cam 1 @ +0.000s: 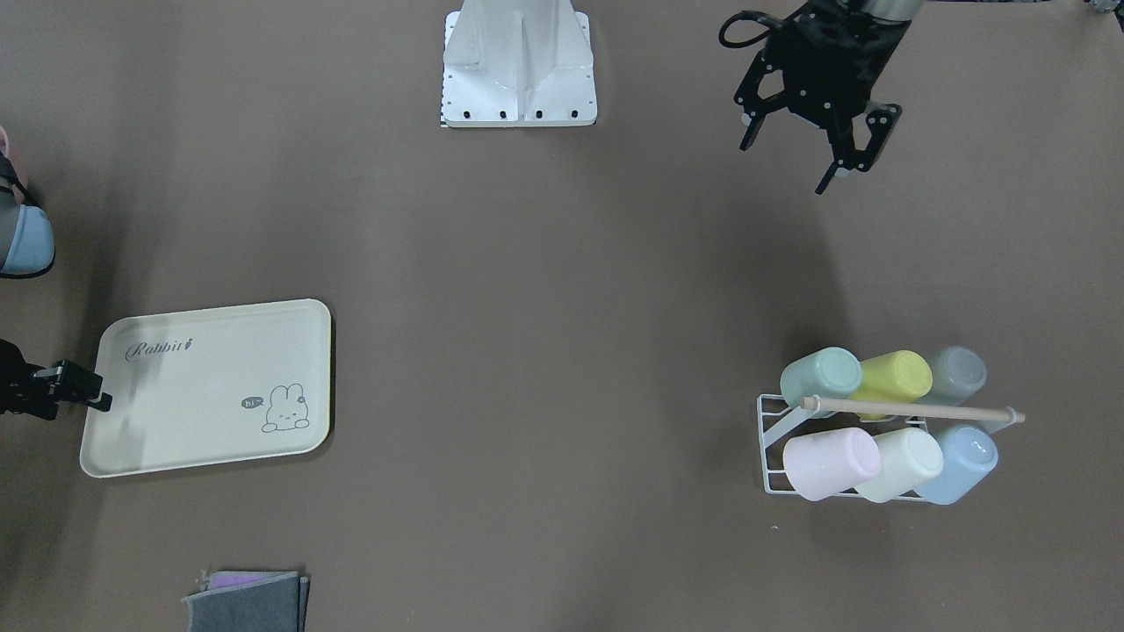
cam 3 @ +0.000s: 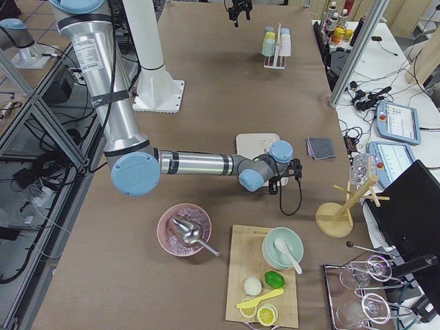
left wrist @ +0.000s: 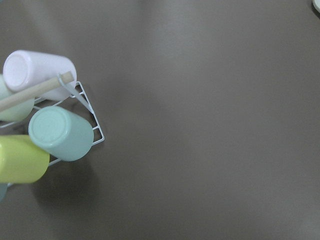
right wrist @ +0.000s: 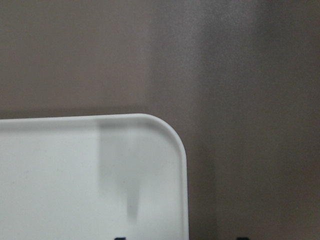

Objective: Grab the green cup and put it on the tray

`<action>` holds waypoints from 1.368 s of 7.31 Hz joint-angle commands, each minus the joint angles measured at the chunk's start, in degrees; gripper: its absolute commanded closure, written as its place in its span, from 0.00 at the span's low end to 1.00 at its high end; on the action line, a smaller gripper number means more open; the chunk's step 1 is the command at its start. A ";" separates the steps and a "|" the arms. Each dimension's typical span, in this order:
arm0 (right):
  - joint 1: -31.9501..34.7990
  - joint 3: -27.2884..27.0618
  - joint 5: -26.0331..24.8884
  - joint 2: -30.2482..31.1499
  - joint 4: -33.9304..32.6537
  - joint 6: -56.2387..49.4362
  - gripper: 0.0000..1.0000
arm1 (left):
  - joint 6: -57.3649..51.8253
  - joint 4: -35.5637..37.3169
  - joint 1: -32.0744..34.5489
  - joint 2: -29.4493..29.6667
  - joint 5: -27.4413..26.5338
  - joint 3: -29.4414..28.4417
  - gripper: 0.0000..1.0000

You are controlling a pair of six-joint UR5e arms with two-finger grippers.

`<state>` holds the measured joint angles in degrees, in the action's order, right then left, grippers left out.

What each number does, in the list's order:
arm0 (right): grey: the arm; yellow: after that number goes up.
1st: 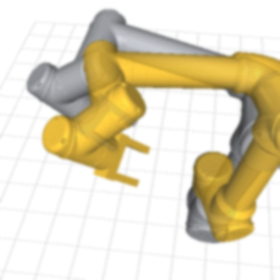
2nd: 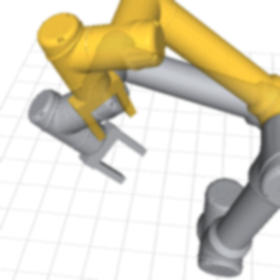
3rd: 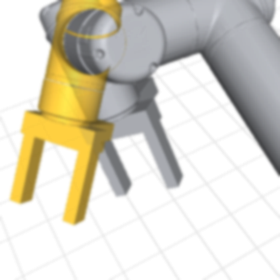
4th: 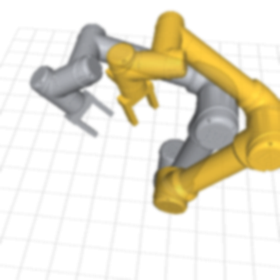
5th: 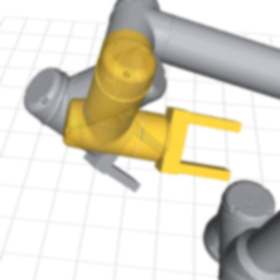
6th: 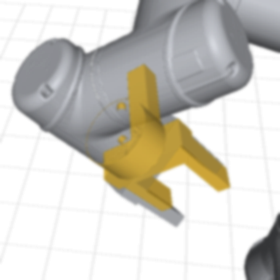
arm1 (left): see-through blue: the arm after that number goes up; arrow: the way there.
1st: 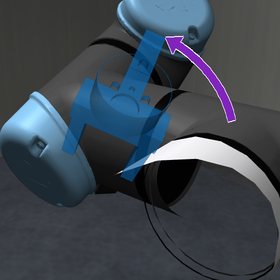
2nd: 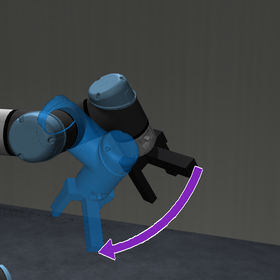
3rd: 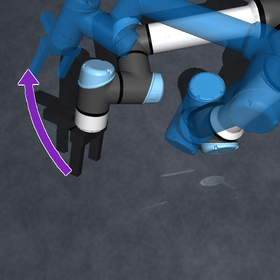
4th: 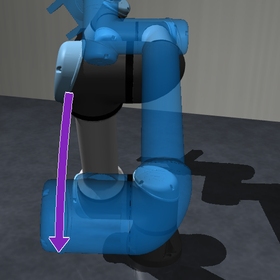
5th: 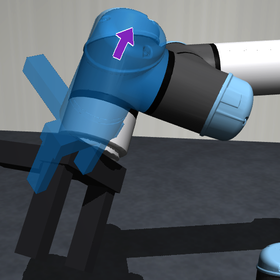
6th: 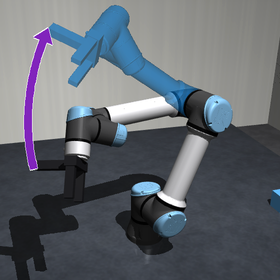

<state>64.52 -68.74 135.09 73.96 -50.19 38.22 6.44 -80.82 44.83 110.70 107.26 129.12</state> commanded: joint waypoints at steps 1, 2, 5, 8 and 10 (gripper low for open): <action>-0.19 0.28 0.17 0.04 0.00 0.01 0.45 | -26.73 0.40 -6.41 0.22 -18.16 -0.18 0.02; -0.19 0.28 0.17 0.04 0.00 0.01 0.50 | -29.01 0.31 -7.12 0.13 -19.35 -0.45 0.02; -0.19 0.45 0.26 0.21 -0.09 0.01 0.51 | -42.18 0.49 -17.90 0.83 -40.31 -2.37 0.02; -0.80 0.72 0.26 0.13 -0.09 0.01 0.53 | -56.34 -1.34 -18.20 1.01 -51.24 -8.50 0.02; -0.80 0.72 0.35 0.13 0.00 0.01 0.55 | -56.62 -1.89 -18.64 0.84 -51.97 -13.79 0.02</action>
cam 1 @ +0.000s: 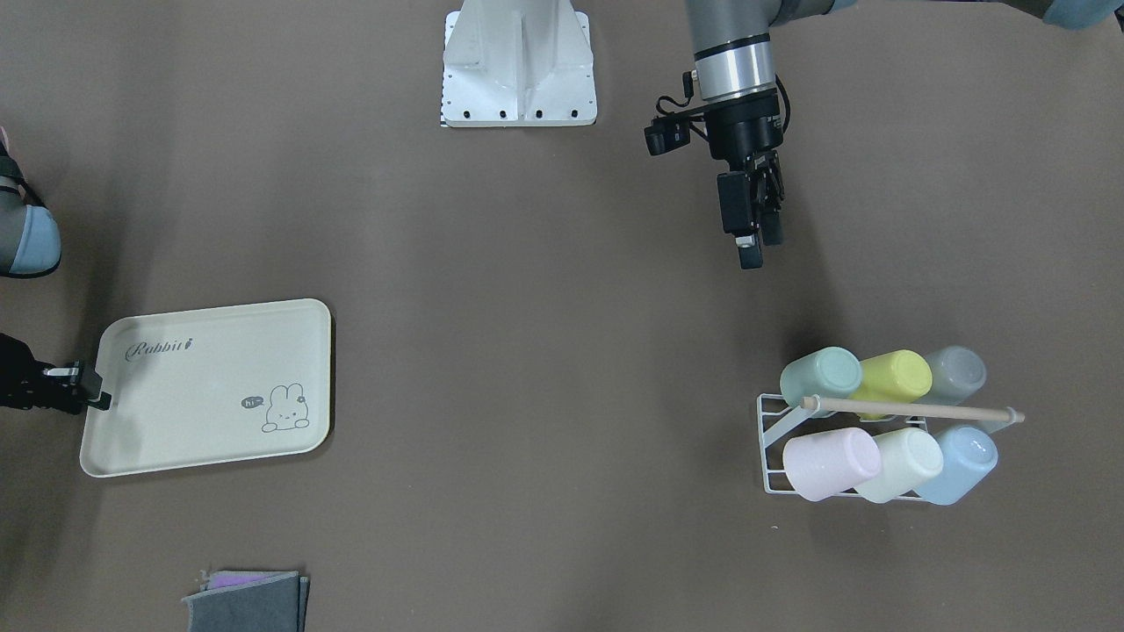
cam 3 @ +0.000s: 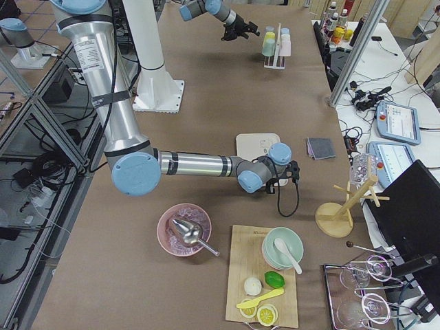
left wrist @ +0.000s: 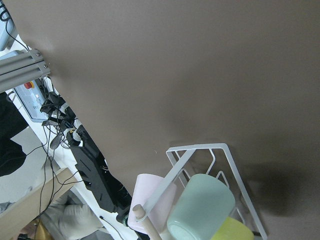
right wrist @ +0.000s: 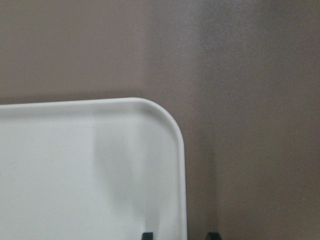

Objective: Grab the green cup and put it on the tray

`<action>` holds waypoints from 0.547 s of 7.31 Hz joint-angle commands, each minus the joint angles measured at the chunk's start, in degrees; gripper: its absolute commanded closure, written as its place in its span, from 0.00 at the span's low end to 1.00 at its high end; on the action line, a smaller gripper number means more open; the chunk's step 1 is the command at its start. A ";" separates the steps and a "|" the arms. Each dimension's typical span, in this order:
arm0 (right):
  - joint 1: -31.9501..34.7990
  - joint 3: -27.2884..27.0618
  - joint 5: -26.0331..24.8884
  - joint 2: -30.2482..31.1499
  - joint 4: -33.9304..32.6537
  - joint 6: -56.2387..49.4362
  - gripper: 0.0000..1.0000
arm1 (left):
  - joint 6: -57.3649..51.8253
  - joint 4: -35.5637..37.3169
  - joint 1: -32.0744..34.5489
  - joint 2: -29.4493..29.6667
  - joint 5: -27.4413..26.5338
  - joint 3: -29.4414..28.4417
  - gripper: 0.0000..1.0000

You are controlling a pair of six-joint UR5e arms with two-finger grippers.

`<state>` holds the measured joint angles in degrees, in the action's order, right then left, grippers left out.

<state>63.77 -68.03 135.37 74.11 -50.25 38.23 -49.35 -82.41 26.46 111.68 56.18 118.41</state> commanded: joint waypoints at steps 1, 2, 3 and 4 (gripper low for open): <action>-0.05 0.01 -0.02 -0.01 -0.02 0.00 0.58 | -1.36 0.05 -0.35 -0.58 -2.81 -3.62 0.02; -0.05 0.01 -0.02 0.07 -0.02 -0.09 0.59 | -5.45 0.23 -0.44 -1.19 -4.13 -4.14 0.02; -0.05 0.09 -0.02 0.07 -0.02 -0.09 0.60 | -8.89 0.23 -0.88 -1.37 -5.19 -4.32 0.02; -0.14 0.09 -0.02 -0.01 -0.02 -0.09 0.60 | -10.49 0.66 -2.62 -2.16 -9.03 -5.20 0.02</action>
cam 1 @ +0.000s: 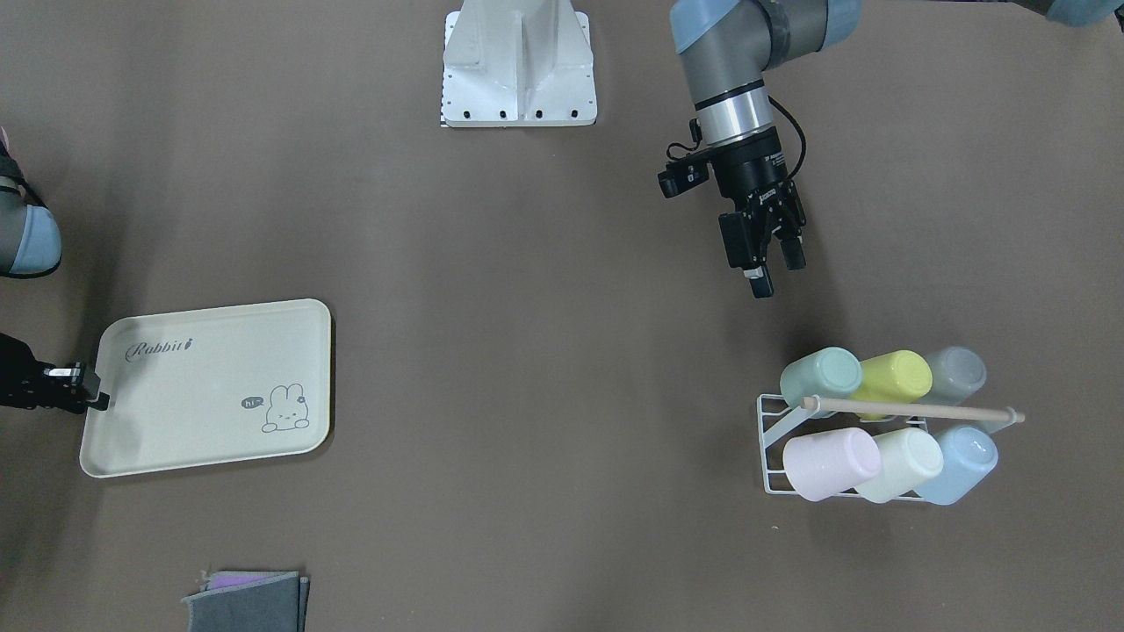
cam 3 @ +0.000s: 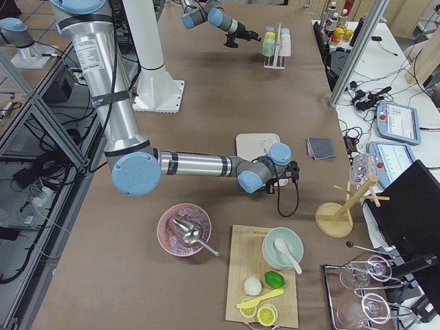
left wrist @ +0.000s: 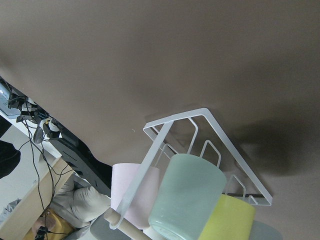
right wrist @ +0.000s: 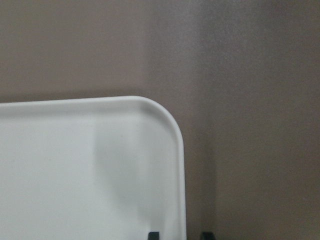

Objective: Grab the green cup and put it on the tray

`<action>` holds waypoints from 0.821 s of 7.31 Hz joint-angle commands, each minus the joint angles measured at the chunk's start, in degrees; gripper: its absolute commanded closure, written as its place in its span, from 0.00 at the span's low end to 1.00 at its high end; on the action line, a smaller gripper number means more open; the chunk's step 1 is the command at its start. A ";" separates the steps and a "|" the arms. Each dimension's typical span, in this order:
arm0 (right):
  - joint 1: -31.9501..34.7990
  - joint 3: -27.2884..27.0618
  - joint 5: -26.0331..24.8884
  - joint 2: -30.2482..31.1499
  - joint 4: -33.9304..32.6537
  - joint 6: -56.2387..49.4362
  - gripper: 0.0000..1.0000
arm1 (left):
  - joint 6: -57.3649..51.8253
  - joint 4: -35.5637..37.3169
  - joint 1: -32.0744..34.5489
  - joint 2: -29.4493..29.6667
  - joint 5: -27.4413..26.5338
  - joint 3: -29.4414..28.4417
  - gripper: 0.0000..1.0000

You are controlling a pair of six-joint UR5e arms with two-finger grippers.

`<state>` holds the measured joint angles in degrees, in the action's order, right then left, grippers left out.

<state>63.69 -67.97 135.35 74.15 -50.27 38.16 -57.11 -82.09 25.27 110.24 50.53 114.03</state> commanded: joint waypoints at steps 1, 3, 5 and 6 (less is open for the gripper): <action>-0.14 0.03 -0.09 -0.06 0.00 -0.01 0.60 | -3.09 0.44 -3.28 -1.86 -7.60 -1.87 0.02; -0.23 0.03 -0.09 -0.06 0.00 -0.01 0.60 | -7.73 -0.08 -4.70 -2.14 -15.52 -6.51 0.02; -0.32 0.03 -0.18 0.03 0.00 -0.01 0.71 | -7.84 -0.35 -5.14 -1.96 -18.71 -10.30 0.02; -0.32 0.03 -0.18 -0.06 0.00 -0.01 0.90 | -7.84 -0.35 -5.06 -1.79 -18.89 -11.80 0.02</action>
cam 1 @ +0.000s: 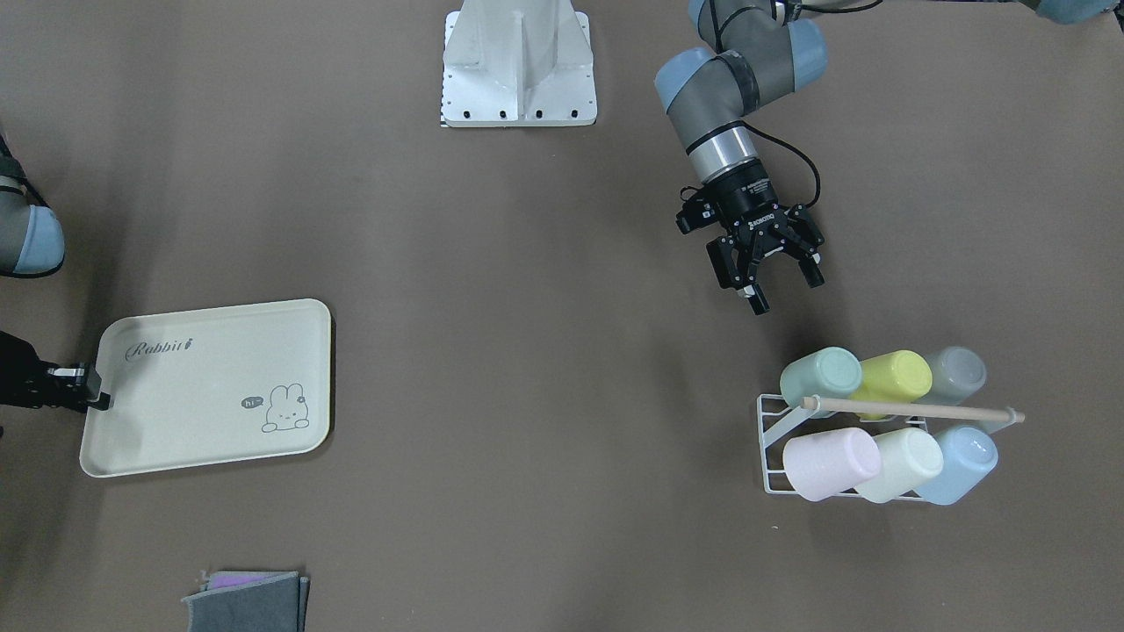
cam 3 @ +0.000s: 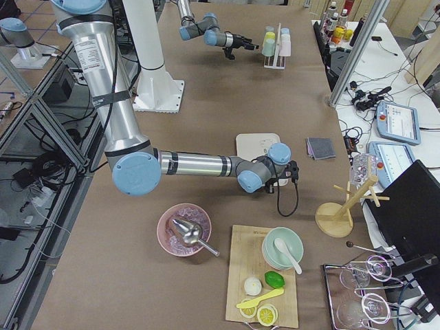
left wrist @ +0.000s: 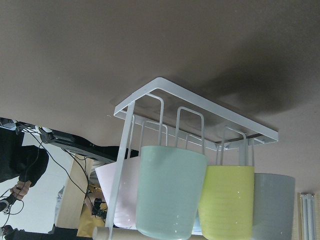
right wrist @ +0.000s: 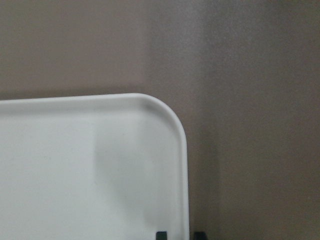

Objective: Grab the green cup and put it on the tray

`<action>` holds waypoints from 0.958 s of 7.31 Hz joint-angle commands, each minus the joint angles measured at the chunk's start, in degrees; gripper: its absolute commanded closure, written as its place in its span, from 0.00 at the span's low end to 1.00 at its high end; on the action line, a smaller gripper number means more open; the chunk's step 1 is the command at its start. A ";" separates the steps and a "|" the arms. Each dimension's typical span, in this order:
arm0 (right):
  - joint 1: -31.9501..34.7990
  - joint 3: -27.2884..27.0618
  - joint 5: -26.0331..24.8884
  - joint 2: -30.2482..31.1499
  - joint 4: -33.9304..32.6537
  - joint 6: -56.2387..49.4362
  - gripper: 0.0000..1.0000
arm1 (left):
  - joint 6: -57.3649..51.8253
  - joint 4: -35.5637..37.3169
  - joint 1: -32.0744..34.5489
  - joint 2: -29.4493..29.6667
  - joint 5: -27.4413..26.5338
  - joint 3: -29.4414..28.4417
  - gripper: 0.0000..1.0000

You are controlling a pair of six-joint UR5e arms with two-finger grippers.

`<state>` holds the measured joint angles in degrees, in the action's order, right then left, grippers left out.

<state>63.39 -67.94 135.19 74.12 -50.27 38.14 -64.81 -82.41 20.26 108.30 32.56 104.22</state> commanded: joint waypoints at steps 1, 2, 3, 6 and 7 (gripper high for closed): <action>-0.11 0.00 0.08 0.06 0.09 -0.17 1.00 | -0.14 -0.12 -0.04 0.33 -2.39 -3.92 0.02; -0.02 -0.09 0.08 0.06 0.09 -0.09 1.00 | -0.23 -0.21 0.04 0.51 -4.85 -5.94 0.02; -0.02 -0.09 0.08 -0.03 0.09 -0.26 1.00 | -0.14 -0.21 0.05 0.60 -5.04 -6.48 0.02; -0.11 -0.70 0.34 -1.08 0.00 0.09 1.00 | -0.05 -0.56 0.31 1.30 -9.15 -9.64 0.02; -0.02 -0.96 0.43 -2.04 0.00 0.26 1.00 | -0.05 -1.69 0.40 2.00 -9.26 -10.70 0.02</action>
<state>63.30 -68.58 135.48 73.07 -50.24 38.17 -64.90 -83.12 20.56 109.62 24.37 94.96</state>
